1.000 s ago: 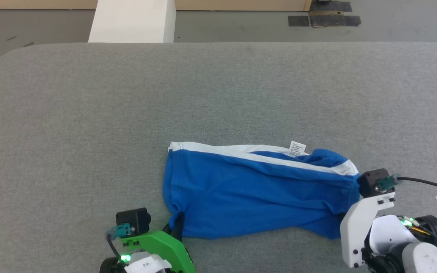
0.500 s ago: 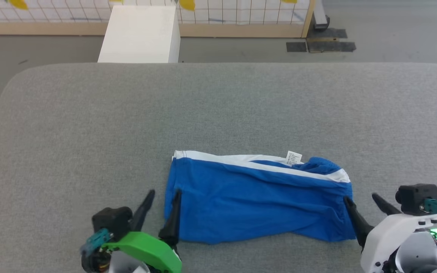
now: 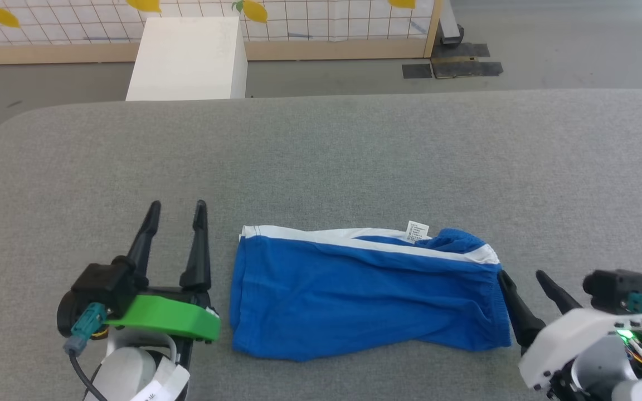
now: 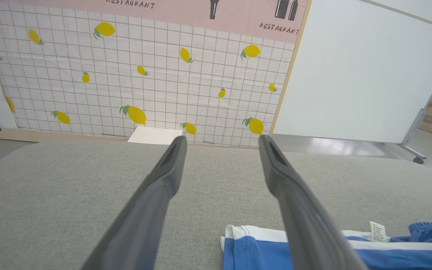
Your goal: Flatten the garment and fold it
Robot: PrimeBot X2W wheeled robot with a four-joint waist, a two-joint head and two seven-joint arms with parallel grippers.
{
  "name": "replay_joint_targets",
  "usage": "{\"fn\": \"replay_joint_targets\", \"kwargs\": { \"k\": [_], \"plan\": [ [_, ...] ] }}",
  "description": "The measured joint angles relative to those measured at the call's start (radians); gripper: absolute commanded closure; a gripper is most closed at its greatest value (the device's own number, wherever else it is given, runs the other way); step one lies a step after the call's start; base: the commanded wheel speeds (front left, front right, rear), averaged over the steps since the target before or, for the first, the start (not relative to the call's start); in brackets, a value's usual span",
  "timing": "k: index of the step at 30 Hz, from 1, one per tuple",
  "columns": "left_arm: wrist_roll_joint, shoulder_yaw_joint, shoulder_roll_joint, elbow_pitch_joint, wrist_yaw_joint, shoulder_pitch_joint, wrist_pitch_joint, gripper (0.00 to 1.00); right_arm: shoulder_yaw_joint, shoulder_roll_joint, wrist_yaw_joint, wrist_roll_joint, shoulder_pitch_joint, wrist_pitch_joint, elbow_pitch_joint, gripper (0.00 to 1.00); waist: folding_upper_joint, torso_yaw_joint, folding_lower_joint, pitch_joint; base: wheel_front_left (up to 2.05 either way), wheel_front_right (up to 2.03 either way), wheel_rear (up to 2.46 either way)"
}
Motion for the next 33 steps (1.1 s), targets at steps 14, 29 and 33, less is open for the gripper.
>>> {"fn": "replay_joint_targets", "kwargs": {
  "k": [14, 29, 33],
  "plan": [
    [0.119, 0.156, -0.1, 0.039, -0.081, 0.002, -0.003, 0.0, 0.053, 0.0, 0.0, 0.021, -0.187, 0.24, 0.284, 0.0, 0.0, 0.012, 0.0, 0.048, 0.0, 0.0, 0.0],
    [0.155, 0.19, -0.14, 0.074, -0.123, 0.002, -0.003, 0.0, 0.064, -0.004, 0.0, 0.035, -0.239, 0.449, 0.274, 1.0, 0.0, 0.028, 0.0, 0.071, 0.0, 0.0, 0.0],
    [0.162, 0.195, -0.143, 0.081, -0.128, 0.002, -0.003, 0.0, 0.03, 0.003, 0.0, 0.008, -0.244, 0.466, 0.262, 1.0, 0.0, 0.024, 0.0, 0.065, 0.0, 0.0, 0.0]
  ]
}}
